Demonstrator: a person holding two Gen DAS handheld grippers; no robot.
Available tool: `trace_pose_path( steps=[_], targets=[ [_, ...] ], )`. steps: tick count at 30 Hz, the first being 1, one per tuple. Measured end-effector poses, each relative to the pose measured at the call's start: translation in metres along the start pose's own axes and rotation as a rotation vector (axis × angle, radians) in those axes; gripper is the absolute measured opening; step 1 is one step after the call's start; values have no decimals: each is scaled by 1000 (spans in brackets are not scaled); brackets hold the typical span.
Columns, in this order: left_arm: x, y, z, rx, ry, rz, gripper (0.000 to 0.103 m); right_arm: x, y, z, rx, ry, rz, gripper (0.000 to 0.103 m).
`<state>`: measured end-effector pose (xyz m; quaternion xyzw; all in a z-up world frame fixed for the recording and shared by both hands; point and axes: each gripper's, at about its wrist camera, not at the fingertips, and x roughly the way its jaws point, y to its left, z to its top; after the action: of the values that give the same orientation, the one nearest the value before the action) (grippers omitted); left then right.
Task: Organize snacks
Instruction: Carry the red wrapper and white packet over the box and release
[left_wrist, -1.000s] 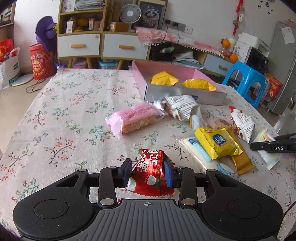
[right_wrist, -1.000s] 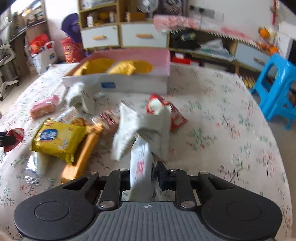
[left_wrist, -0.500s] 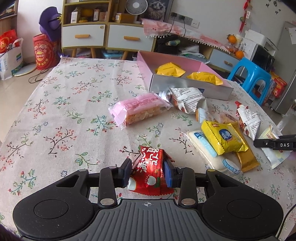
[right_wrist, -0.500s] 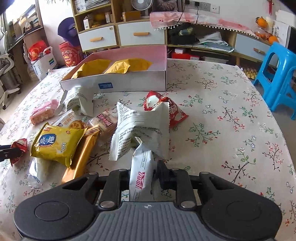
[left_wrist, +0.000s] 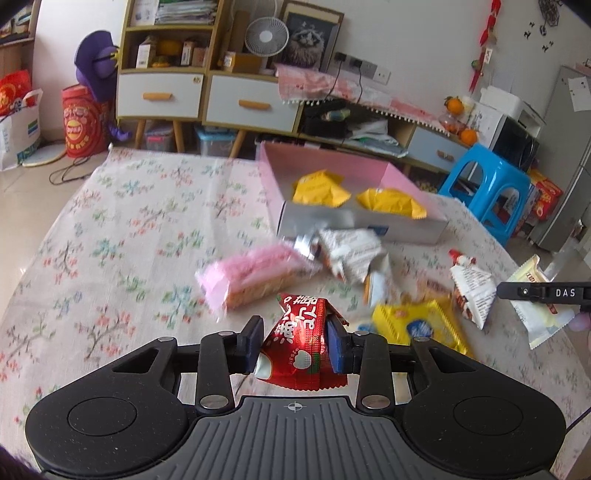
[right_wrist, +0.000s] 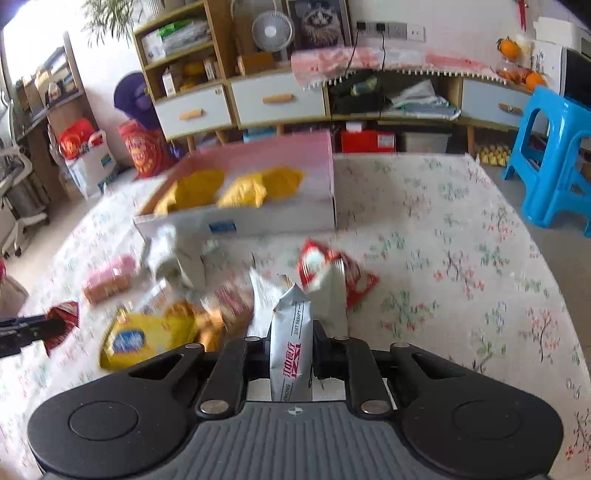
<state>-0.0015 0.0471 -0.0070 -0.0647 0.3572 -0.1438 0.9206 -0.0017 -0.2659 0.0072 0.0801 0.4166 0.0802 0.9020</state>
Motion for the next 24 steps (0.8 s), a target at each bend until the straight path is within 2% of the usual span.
trace_pose_path(
  steps=[14, 24],
  targets=[
    [28, -18, 54, -81, -50, 21, 33, 13, 25, 57, 15, -95, 14, 2],
    [58, -28, 94, -116, -99, 81, 33, 36, 46, 94, 55, -134, 23, 2]
  ],
)
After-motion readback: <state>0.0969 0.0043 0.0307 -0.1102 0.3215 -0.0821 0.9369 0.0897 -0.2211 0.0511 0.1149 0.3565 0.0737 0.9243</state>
